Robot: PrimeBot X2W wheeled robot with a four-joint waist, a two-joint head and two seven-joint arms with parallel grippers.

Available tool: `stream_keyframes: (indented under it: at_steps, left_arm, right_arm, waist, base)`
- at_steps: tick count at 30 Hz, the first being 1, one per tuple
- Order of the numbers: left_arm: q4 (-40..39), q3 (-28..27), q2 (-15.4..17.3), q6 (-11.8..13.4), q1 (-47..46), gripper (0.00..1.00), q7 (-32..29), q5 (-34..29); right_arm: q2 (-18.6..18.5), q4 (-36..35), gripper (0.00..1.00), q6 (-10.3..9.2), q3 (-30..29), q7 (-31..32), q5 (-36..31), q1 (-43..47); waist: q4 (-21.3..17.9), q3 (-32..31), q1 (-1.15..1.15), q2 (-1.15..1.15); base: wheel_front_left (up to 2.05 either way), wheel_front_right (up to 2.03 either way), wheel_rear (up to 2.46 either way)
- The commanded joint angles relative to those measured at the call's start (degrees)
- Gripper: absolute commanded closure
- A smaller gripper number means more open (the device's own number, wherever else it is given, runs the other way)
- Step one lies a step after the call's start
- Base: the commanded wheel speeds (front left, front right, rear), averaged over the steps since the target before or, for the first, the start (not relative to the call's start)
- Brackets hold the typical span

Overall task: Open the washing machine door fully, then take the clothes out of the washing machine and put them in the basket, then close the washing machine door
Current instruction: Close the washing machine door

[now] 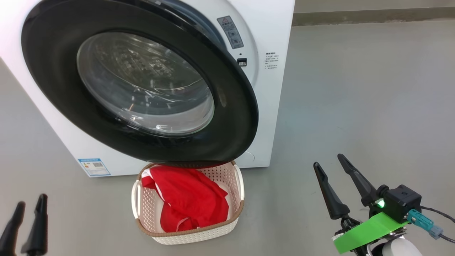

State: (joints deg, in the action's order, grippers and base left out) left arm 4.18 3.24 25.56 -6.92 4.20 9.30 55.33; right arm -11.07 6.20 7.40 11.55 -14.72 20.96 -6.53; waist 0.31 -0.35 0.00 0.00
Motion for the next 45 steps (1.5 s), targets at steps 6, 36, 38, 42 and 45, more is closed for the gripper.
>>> stream_keyframes:
  at_steps: [6,36,38,42,45]
  left_arm:
    - [-0.44,-2.62,0.00,-0.09,1.10,0.00,4.49,-5.25]
    - [-3.69,-8.22,-10.28,-0.37,3.02,0.00,5.69,-22.55]
    - [-3.70,-8.21,-10.41,-0.41,3.03,0.00,5.69,-22.63]
    - [-3.86,-8.08,-10.57,-0.46,2.97,0.00,5.69,-23.01]
    - [-3.99,-7.84,-10.73,-0.49,2.93,0.00,5.69,-23.42]
  right_arm:
    - [-0.49,-1.06,0.00,0.09,0.78,-0.28,0.54,-0.27]
    - [-0.09,-0.50,0.00,0.09,0.26,-0.28,0.28,-0.11]
    - [-0.09,-0.49,0.00,0.09,0.27,-0.28,0.28,-0.11]
    - [-0.10,-0.55,0.00,0.09,0.23,-0.28,0.27,-0.15]
    - [-0.09,-0.53,0.00,0.09,0.23,-0.28,0.26,-0.13]
  waist:
    - [0.40,0.04,0.00,0.00]
    - [0.09,0.69,0.00,0.00]
    - [0.10,0.73,0.00,0.00]
    - [0.19,0.76,0.00,0.00]
    - [0.25,0.73,0.00,0.00]
  base:
    - [0.00,0.00,0.00]
    - [0.00,0.00,0.00]
    - [0.00,0.00,0.00]
    - [0.00,0.00,0.00]
    - [0.00,0.00,0.00]
